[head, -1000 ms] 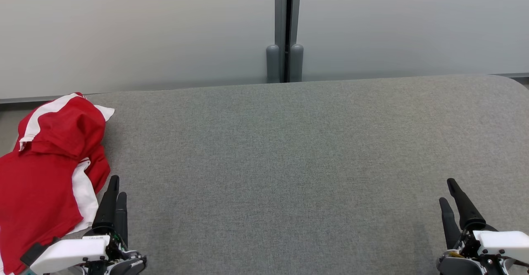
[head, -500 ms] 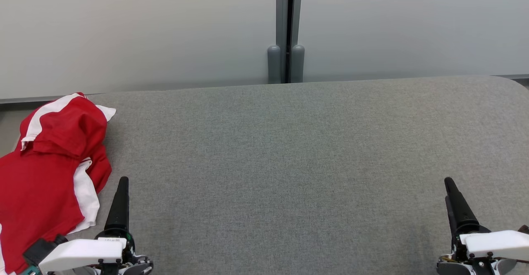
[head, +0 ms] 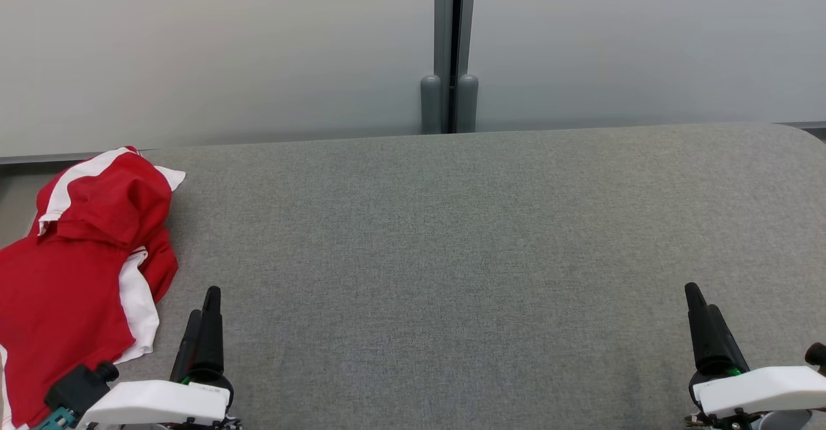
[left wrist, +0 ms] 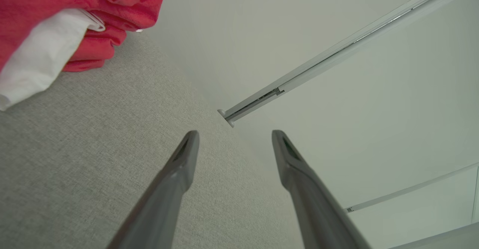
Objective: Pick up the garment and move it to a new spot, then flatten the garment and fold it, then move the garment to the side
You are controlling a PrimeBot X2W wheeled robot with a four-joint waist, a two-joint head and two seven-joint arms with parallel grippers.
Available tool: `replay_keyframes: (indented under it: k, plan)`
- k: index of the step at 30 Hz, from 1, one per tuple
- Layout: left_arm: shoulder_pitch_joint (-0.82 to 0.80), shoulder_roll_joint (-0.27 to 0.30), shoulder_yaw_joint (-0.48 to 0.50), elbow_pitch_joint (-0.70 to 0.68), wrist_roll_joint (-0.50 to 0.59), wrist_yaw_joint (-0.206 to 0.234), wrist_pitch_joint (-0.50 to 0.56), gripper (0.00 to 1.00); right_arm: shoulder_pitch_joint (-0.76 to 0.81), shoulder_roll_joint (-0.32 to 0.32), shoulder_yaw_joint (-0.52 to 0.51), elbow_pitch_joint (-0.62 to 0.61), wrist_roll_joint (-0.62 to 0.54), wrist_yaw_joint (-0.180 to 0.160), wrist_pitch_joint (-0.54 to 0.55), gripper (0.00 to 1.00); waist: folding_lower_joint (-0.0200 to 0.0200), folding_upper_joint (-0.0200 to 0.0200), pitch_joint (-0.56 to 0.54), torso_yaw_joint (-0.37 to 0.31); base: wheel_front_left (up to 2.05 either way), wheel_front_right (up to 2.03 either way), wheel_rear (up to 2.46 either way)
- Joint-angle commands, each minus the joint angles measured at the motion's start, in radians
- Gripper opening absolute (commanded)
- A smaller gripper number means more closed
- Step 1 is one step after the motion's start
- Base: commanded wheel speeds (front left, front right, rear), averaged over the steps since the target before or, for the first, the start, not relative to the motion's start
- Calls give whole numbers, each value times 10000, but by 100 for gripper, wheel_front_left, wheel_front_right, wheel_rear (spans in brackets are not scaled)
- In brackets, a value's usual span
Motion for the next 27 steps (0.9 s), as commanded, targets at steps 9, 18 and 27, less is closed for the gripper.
replay_keyframes:
  k: [9,18,27]
  plan:
    - [97,159,-159,-55,2174,176,-387,100,38,-228,70,-352,-1839,15,-407,100,0,0,-35,29,0,0,0]
    - [230,304,-246,53,3757,402,-674,100,175,-302,187,-402,-3126,16,-702,100,0,0,-83,80,0,0,0]
    - [392,414,-365,-268,5058,593,-941,100,314,-315,281,-403,-4264,17,-970,100,0,0,-105,85,0,0,0]
